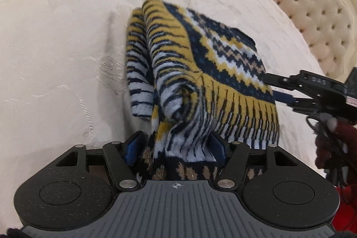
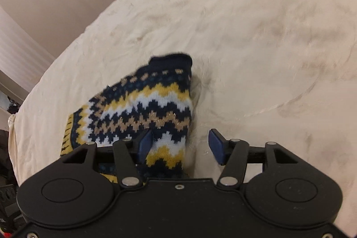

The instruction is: Fold small clothes

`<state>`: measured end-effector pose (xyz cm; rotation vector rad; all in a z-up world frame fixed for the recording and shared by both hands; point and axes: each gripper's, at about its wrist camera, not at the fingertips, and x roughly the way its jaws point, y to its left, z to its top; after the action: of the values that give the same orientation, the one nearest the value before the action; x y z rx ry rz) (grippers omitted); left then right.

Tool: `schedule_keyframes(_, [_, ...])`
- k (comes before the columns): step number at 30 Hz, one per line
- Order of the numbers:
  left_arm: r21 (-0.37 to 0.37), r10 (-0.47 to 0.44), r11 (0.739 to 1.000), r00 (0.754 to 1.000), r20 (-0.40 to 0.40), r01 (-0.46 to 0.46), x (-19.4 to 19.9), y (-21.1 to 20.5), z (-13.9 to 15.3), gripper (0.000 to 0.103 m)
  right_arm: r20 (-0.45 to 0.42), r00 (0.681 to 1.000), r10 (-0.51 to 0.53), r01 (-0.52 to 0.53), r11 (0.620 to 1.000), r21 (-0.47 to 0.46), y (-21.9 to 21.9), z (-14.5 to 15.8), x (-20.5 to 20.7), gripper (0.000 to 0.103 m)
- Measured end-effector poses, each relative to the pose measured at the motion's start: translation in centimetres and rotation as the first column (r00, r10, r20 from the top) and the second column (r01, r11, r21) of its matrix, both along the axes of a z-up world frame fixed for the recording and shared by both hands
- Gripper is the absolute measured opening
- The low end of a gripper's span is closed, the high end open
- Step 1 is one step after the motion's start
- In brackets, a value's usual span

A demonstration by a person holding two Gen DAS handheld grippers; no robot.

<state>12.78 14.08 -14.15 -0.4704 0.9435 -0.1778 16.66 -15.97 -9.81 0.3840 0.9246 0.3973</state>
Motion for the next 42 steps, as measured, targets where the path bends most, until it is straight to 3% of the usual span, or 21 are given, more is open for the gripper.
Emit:
schedule_keyframes(4, [0.078, 0.044, 0.996, 0.991, 0.124, -0.054, -1.4, -0.8, 2.5, 0.066, 0.06, 0.998, 0.01, -0.011, 1.0, 0.024, -0.7, 0.8, -1.5, 0.064])
schedule_keyframes(8, [0.171, 0.054, 0.981, 0.974, 0.22, -0.093, -1.7, -2.1, 5.1, 0.075, 0.1, 0.995, -0.008, 0.008, 1.0, 0.008, -0.4, 1.3, -1.6, 0.075])
schedule_keyframes(10, [0.217, 0.052, 0.971, 0.975, 0.217, -0.101, -1.3, -2.7, 5.4, 0.076, 0.121, 0.993, -0.014, 0.016, 1.0, -0.018, -0.4, 1.6, -1.7, 0.076])
schedule_keyframes(17, [0.348, 0.074, 0.928, 0.981, 0.177, -0.133, 2.0, -3.8, 4.8, 0.079, 0.16, 0.987, -0.015, 0.031, 0.995, -0.098, 0.2, 1.8, -1.9, 0.101])
schedule_keyframes(21, [0.414, 0.094, 0.899, 0.987, 0.129, -0.14, 2.8, -3.3, 3.1, 0.08, 0.174, 0.985, -0.015, 0.039, 0.99, -0.137, 0.5, 1.7, -1.8, 0.103])
schedule_keyframes(23, [0.438, 0.09, 0.889, 0.988, 0.122, -0.135, 2.9, -3.0, 2.4, 0.086, 0.177, 0.984, -0.019, 0.045, 0.988, -0.149, 0.6, 1.6, -1.6, 0.103])
schedule_keyframes(31, [0.44, 0.095, 0.887, 0.988, 0.123, -0.14, 3.1, -2.3, 1.2, 0.097, 0.188, 0.982, -0.02, 0.069, 0.964, -0.258, 2.4, 0.2, 0.1, 0.103])
schedule_keyframes(35, [0.438, 0.096, 0.888, 0.987, 0.126, -0.142, 3.1, -2.2, 1.0, 0.1, 0.121, 0.991, 0.05, -0.007, 0.942, -0.334, 4.2, -1.9, 0.6, 0.102])
schedule_keyframes(42, [0.415, 0.108, 0.897, 0.986, 0.126, -0.151, 3.1, -1.6, 0.9, 0.103, 0.112, 0.992, 0.061, -0.018, 0.938, -0.346, 4.6, -2.4, 0.1, 0.102])
